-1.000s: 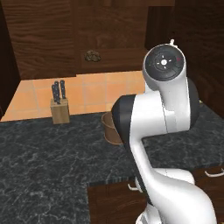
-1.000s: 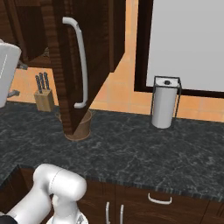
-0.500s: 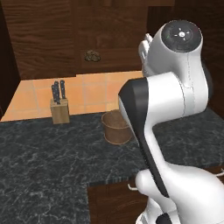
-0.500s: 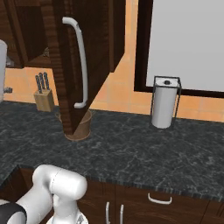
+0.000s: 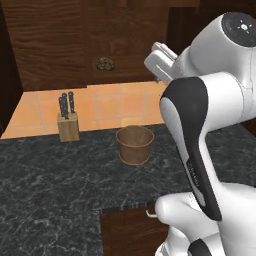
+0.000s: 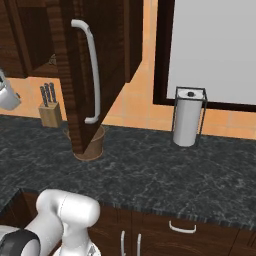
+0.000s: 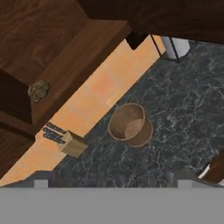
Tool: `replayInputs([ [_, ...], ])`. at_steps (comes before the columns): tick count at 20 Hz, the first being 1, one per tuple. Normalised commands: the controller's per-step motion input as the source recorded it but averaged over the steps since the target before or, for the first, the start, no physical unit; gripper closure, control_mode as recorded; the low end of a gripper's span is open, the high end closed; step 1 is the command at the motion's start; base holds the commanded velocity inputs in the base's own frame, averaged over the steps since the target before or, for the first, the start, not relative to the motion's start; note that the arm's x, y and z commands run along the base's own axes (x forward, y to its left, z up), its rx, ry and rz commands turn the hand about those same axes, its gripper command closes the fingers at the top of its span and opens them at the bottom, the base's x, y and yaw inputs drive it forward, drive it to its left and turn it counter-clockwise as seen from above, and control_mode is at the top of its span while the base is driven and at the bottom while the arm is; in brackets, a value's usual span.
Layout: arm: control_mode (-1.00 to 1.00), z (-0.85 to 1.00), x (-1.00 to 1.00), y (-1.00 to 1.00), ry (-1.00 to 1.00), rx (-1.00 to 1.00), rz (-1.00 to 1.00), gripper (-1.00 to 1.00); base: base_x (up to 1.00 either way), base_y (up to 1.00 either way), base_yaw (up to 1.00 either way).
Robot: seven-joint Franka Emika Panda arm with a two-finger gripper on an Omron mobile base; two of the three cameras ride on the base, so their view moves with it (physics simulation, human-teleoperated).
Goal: Open the cabinet, pick up the bread from the cabinet and place it in the basket. Then move the basket to the dining counter.
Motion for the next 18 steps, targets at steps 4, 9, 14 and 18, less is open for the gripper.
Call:
replayInputs([
  [4, -1.0, 0.0, 0.07, 0.0, 0.02, -0.41, 0.6, -1.0, 0.0, 0.0, 0.0],
  [9, -1.0, 0.0, 0.08, 0.0, -0.02, -0.42, 0.45, -1.0, 0.0, 0.0, 0.0],
  [14, -1.0, 0.01, 0.26, 0.0, 0.0, -0.25, 0.26, -1.0, 0.0, 0.0, 0.0],
  [18, -1.0, 0.05, 0.17, 0.0, -0.01, -0.06, 0.02, -1.0, 0.0, 0.0, 0.0],
])
